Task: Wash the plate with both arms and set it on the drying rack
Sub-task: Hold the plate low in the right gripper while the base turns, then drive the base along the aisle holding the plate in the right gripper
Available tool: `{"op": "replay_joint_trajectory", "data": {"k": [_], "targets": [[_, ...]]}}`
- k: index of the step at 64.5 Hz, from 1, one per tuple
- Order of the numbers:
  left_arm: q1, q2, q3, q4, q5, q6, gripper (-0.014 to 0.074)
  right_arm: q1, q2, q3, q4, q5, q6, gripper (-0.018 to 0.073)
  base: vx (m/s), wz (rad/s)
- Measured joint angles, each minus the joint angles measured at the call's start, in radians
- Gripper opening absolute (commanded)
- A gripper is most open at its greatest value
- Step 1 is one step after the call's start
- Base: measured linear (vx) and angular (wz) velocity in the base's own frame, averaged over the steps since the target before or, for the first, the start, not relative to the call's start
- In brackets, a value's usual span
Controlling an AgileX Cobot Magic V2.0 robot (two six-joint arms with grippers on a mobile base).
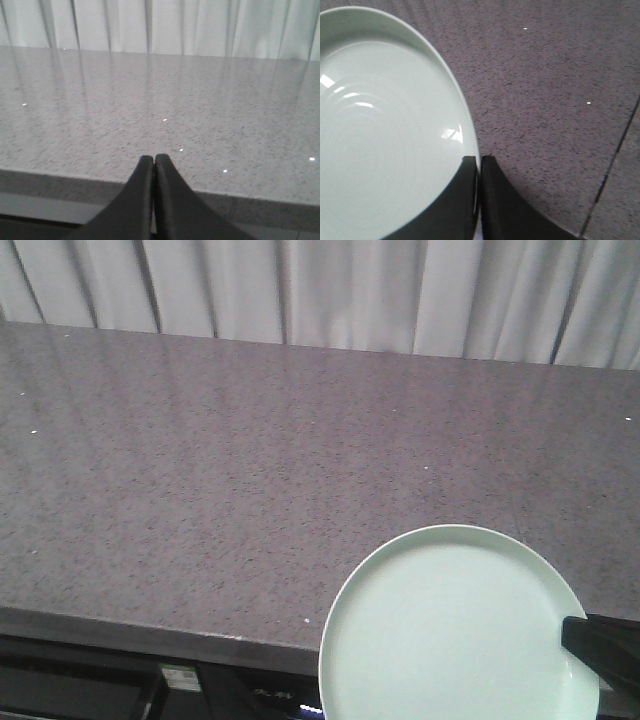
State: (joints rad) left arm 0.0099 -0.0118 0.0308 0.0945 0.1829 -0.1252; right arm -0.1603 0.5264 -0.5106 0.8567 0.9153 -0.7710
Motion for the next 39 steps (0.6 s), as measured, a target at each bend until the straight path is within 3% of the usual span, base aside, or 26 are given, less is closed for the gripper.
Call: {"op": "replay_joint_trajectory", "data": {"k": [39], "targets": [[0.000,0.000,0.000,0.000,0.000,0.000,-0.0006,0.000,0.000,0.000,0.000,0.002,0.000,-0.0001,-0.15,0.58]]}}
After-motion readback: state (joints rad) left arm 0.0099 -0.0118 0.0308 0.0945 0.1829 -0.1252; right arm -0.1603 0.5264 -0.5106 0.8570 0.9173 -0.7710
